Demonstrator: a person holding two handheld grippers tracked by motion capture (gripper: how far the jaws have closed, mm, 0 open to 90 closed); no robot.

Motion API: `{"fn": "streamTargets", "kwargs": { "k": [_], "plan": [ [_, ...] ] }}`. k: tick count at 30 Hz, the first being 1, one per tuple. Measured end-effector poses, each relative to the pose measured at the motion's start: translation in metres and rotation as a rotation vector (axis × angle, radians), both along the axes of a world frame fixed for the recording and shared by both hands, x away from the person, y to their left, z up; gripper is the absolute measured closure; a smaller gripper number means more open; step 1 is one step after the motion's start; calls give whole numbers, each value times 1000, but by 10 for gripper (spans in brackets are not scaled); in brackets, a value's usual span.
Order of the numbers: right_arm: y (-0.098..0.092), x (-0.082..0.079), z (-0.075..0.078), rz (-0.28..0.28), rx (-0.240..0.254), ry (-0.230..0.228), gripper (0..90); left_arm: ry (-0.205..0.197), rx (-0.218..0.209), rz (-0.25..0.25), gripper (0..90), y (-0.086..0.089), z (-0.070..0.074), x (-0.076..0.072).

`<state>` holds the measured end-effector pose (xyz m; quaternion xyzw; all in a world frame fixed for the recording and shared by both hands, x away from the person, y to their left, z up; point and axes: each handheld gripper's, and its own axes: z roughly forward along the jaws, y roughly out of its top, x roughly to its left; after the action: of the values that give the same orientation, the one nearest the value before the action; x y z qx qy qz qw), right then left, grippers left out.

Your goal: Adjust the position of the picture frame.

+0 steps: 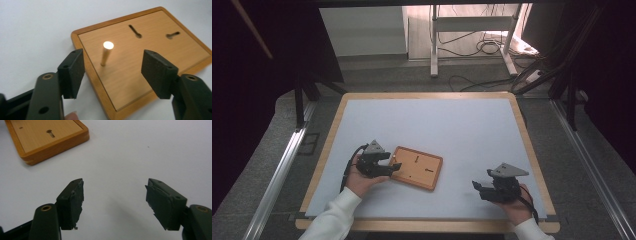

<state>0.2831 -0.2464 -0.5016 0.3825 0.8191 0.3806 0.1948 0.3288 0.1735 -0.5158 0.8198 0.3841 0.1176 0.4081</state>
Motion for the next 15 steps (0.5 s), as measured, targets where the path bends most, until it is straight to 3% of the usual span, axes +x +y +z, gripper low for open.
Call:
{"fn": "streamTargets", "kwargs": {
  "k": [8,13,15],
  "plan": [
    [10,13,0,15,27,30,388,15,23,-36,303,3,-1,-10],
    [21,29,4,48,44,46,558,20,28,-37,300,2,-3,-11],
    [29,36,7,61,46,38,664,19,30,-34,300,1,-3,-11]
  ]
}}
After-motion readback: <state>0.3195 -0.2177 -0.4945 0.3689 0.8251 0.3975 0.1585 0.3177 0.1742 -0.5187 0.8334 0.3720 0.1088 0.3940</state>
